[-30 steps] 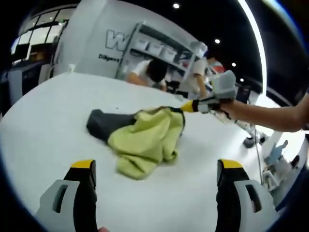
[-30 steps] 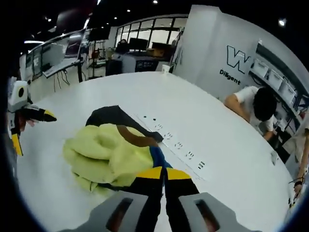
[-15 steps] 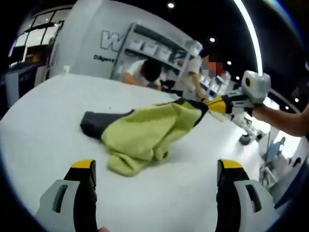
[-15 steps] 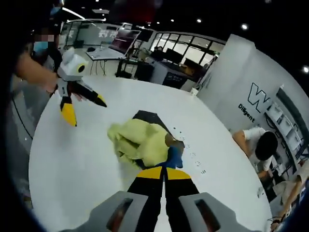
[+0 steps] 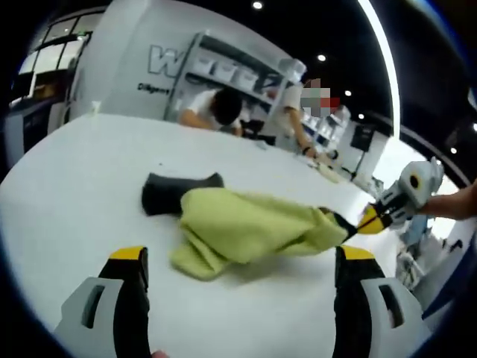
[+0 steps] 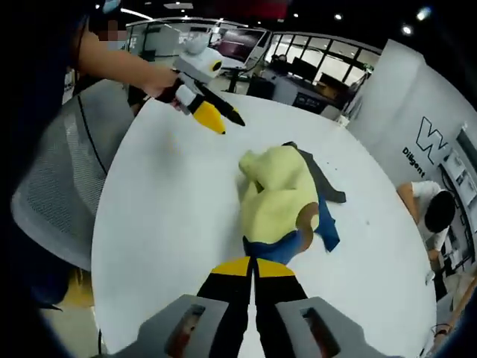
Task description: Fold the garment on the visible template until the final outline fits inside the template.
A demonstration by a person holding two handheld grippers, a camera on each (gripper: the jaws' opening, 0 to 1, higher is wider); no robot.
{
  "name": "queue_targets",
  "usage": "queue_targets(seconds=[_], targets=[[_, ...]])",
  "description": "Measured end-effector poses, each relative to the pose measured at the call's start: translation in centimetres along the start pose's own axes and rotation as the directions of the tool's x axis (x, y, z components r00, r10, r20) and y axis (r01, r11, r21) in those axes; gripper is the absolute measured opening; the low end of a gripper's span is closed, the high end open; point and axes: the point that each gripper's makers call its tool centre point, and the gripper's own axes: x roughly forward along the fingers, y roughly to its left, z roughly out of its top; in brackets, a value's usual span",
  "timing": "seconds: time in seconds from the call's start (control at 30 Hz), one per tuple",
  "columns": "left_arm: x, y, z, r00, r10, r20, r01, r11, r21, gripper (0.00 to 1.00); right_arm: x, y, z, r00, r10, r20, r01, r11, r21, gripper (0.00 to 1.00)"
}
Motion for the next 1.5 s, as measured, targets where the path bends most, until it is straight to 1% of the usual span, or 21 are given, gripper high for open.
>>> queue_targets(seconds=[0.13,0.17,0.2,0.3,0.4,0.47,0.53,0.6,0.63,0.77,0.87,0.93,1.0,1.03,1.13,1.2,1.23,1.3,1.37,1.4,1.5], targets=[[0.0,-0.3,-0.2,1.0,-0.007,-0.001,0.007,1.0,0.004,0.99,-1.4,0.8,0.4,1.0,0.015,0.013,-0.014,0.998,-0.06,0.0],[0.0,-0.5,-0.2,1.0,-0.011,-0.004,0.011,1.0,0.007,0.99,-2.4,1.5,0.4,1.0,0.024,0.017,-0.023,0.995,-0.101,0.0],[-0.1,-0.6,-0.3,1.0,-0.013,-0.005,0.013,1.0,0.009,0.99,-3.2,2.0,0.4,0.999,0.034,0.02,-0.031,0.992,-0.123,0.0],[-0.2,-0.8,-0.4,1.0,-0.018,-0.007,0.018,1.0,0.012,0.99,-4.5,3.1,0.1,0.998,0.054,0.024,-0.05,0.988,-0.144,0.0],[-0.2,-0.9,-0.4,1.0,-0.02,-0.007,0.02,1.0,0.014,0.98,-5.1,3.7,0.0,0.997,0.068,0.027,-0.063,0.985,-0.162,0.0],[-0.2,-1.0,-0.4,1.0,-0.022,-0.008,0.022,1.0,0.016,0.98,-6.1,4.8,-0.4,0.996,0.088,0.025,-0.081,0.978,-0.192,0.0],[-0.4,-1.3,-0.5,1.0,-0.028,-0.011,0.028,0.999,0.022,0.97,-7.8,6.3,-1.8,0.994,0.106,0.003,-0.102,0.967,-0.232,0.0],[-0.4,-1.5,-0.5,0.999,-0.03,-0.013,0.031,0.999,0.024,0.95,-8.3,7.1,-2.3,0.991,0.131,-0.002,-0.127,0.957,-0.259,0.0],[-0.4,-1.5,-0.5,0.999,-0.032,-0.014,0.032,0.999,0.025,0.94,-8.7,7.9,-3.0,0.989,0.15,-0.013,-0.148,0.95,-0.273,0.0],[-0.4,-1.6,-0.6,0.999,-0.04,-0.02,0.041,0.999,0.028,0.92,-10.8,10.7,-5.8,0.977,0.201,-0.072,-0.214,0.933,-0.29,0.0],[-0.4,-1.8,-0.6,0.999,-0.045,-0.021,0.046,0.999,0.028,0.91,-12.0,12.2,-7.2,0.97,0.225,-0.088,-0.24,0.933,-0.269,0.0],[-0.3,-2.0,-0.7,0.998,-0.05,-0.023,0.05,0.998,0.03,0.9,-12.7,13.2,-8.9,0.965,0.238,-0.109,-0.258,0.934,-0.247,0.0],[-0.3,-2.2,-0.8,0.998,-0.053,-0.028,0.054,0.998,0.031,0.89,-13.2,13.7,-9.9,0.962,0.243,-0.128,-0.267,0.935,-0.234,0.0],[-0.3,-2.5,-0.8,0.998,-0.06,-0.031,0.061,0.997,0.036,0.88,-13.8,14.7,-11.3,0.952,0.269,-0.148,-0.296,0.932,-0.211,0.0],[-0.3,-2.7,-0.9,0.997,-0.064,-0.033,0.065,0.997,0.038,0.85,-14.4,15.2,-12.6,0.943,0.285,-0.172,-0.316,0.929,-0.192,0.0],[-0.2,-2.9,-0.8,0.997,-0.07,-0.031,0.072,0.997,0.038,0.84,-15.0,15.7,-14.3,0.932,0.294,-0.214,-0.334,0.925,-0.181,0.0],[-0.2,-3.1,-0.8,0.997,-0.076,-0.031,0.077,0.996,0.039,0.83,-15.2,15.7,-15.1,0.928,0.293,-0.232,-0.337,0.924,-0.181,0.0],[-0.1,-3.3,-0.7,0.996,-0.081,-0.031,0.082,0.996,0.039,0.81,-15.3,15.4,-15.9,0.926,0.288,-0.245,-0.335,0.925,-0.178,0.0],[0.1,-3.6,-0.7,0.995,-0.091,-0.033,0.092,0.995,0.041,0.77,-15.4,14.8,-17.4,0.923,0.276,-0.268,-0.321,0.936,-0.144,0.0],[0.3,-3.7,-0.6,0.995,-0.098,-0.034,0.099,0.994,0.044,0.74,-15.5,14.2,-18.4,0.924,0.265,-0.276,-0.302,0.948,-0.102,0.0],[0.5,-3.8,-0.5,0.994,-0.103,-0.034,0.105,0.993,0.047,0.68,-15.6,13.7,-19.0,0.924,0.258,-0.28,-0.289,0.954,-0.075,0.0]])
